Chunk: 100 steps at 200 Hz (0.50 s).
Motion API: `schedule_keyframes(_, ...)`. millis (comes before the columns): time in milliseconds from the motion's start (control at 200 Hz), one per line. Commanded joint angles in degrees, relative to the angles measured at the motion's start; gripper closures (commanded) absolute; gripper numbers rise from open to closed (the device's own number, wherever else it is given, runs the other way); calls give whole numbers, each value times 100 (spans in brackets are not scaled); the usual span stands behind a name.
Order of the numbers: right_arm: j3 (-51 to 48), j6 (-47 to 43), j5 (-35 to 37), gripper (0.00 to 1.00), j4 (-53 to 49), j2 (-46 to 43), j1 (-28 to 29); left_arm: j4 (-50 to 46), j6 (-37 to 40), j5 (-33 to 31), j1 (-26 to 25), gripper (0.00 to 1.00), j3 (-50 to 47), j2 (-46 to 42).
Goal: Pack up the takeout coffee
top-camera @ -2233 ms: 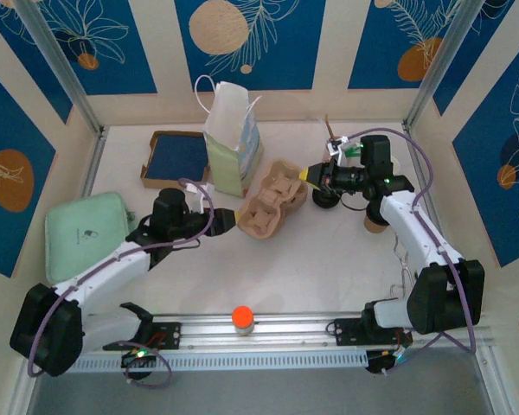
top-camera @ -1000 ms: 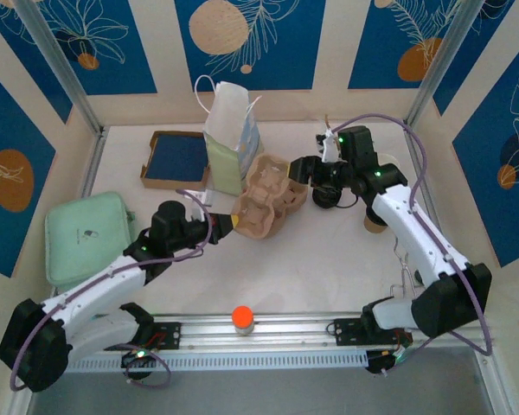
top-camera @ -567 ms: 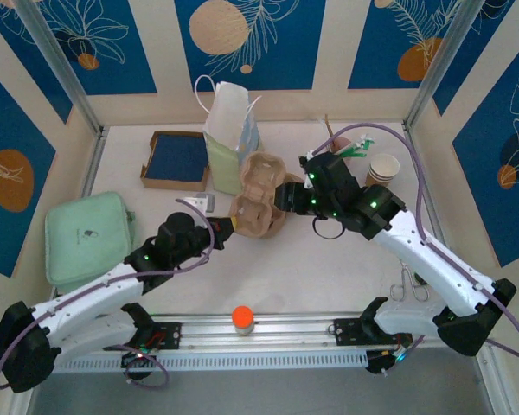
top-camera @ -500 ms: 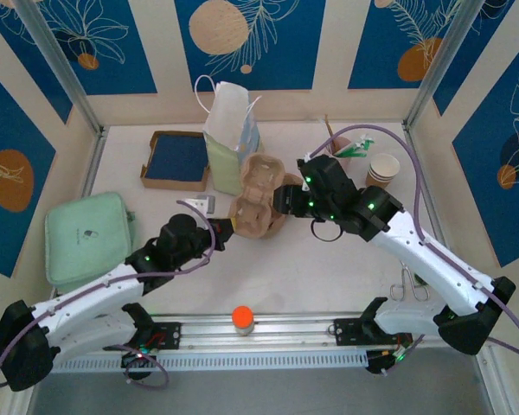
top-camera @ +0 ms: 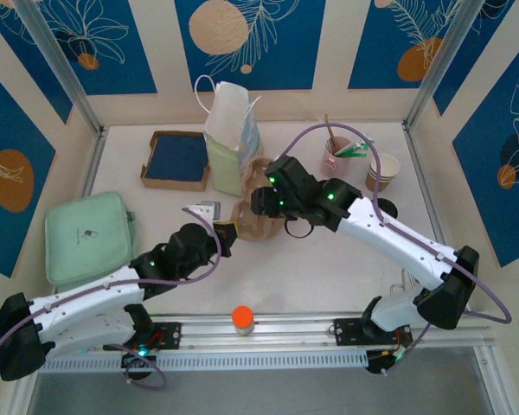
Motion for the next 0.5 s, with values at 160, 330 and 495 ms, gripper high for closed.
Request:
schedule_keyframes(160,299,220,100,54,64,316,113,-45,28,-434,-210,100,203,-138)
schedule_keyframes(330,313,254,175,58,103,423,114,0,71,-517,-347,100,212,-138)
schedule_keyframes(495,365,332,523,60,-48,518,155,99,135,-646,-462,100,157,-233)
